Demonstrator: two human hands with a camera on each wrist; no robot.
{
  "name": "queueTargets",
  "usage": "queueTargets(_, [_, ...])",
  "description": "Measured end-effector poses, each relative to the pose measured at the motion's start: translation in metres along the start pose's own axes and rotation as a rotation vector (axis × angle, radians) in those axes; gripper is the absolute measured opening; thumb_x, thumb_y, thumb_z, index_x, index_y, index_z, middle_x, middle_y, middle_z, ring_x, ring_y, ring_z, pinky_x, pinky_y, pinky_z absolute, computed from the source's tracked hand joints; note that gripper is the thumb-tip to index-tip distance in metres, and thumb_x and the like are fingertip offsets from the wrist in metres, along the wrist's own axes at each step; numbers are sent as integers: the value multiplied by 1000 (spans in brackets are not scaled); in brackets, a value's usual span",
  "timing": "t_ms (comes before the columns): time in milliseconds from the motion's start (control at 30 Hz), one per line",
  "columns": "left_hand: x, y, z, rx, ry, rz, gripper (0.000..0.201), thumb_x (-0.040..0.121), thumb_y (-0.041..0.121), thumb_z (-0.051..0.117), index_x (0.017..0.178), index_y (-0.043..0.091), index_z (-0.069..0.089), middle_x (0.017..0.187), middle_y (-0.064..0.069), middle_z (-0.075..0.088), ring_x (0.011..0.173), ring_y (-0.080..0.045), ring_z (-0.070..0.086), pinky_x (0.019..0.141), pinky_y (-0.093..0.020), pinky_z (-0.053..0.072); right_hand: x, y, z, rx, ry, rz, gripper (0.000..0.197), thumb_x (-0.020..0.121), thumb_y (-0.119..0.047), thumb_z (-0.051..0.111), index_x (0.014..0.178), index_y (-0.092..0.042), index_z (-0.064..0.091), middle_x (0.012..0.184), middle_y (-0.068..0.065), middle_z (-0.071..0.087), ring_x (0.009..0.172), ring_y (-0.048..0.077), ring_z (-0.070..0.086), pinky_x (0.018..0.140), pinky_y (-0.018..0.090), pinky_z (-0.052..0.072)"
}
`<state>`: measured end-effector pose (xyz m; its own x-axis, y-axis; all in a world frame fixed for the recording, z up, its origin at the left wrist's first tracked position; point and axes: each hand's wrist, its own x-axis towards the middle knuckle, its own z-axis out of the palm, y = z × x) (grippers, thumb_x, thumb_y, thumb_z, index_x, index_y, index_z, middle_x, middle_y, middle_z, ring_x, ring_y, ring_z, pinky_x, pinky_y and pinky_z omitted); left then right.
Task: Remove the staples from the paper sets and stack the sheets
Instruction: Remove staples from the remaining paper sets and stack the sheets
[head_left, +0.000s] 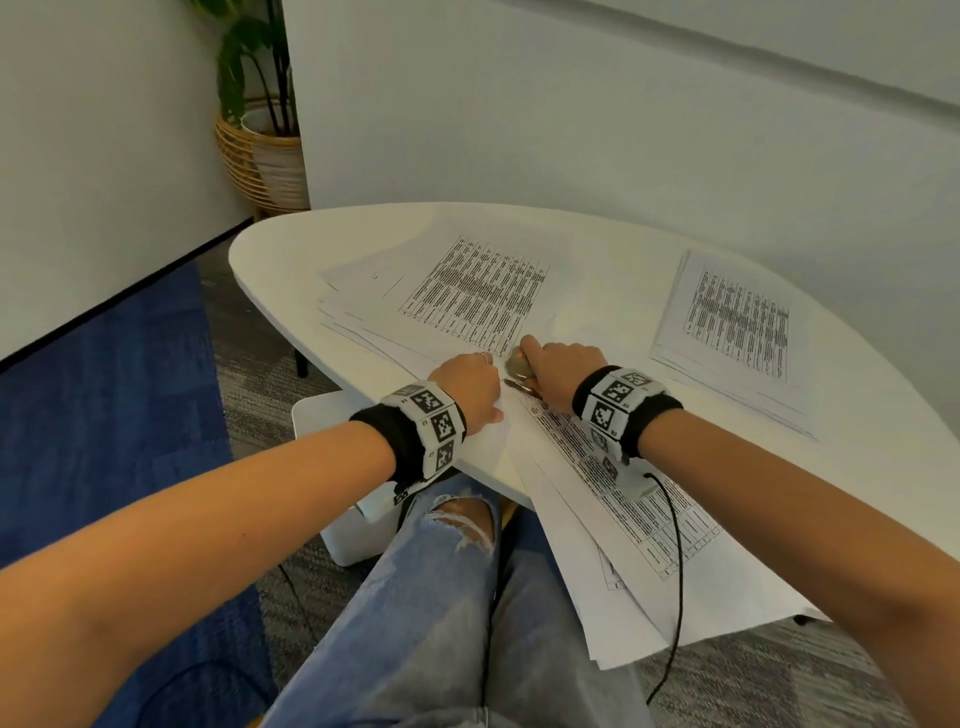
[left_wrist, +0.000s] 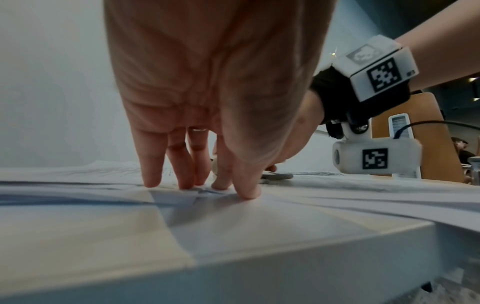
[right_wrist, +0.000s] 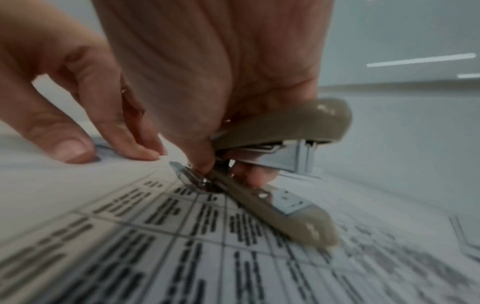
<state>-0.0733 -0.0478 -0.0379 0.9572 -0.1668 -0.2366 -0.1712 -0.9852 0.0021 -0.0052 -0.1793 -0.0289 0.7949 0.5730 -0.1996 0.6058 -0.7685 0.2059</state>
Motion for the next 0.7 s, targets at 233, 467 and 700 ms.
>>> queueTargets(233, [0, 0, 5, -34, 33, -13, 48, 98, 39, 44, 132, 7, 52, 140, -12, 39, 122, -28, 45, 94, -36, 43, 3, -4, 1, 92, -56, 101, 23, 97, -29, 41, 112, -12, 37, 74, -2, 45, 70, 21, 48, 60, 31, 35])
queueTargets(467, [1, -1, 5, -68, 60, -5, 44, 96, 38, 48, 128, 9, 56, 139, -11, 41, 122, -27, 45, 95, -37, 43, 3, -8, 0, 82, -20, 74, 30, 94, -22, 47, 121, -13, 35, 96, 6, 59, 72, 22, 50, 60, 31, 38])
queueTargets(700, [0, 1, 6, -85, 59, -21, 42, 97, 36, 48, 128, 8, 56, 136, -10, 42, 122, -27, 45, 93, -37, 43, 2, -19, -8, 236, -103, 216, 23, 97, -26, 43, 113, -9, 39, 84, 4, 46, 76, 23, 49, 63, 32, 39])
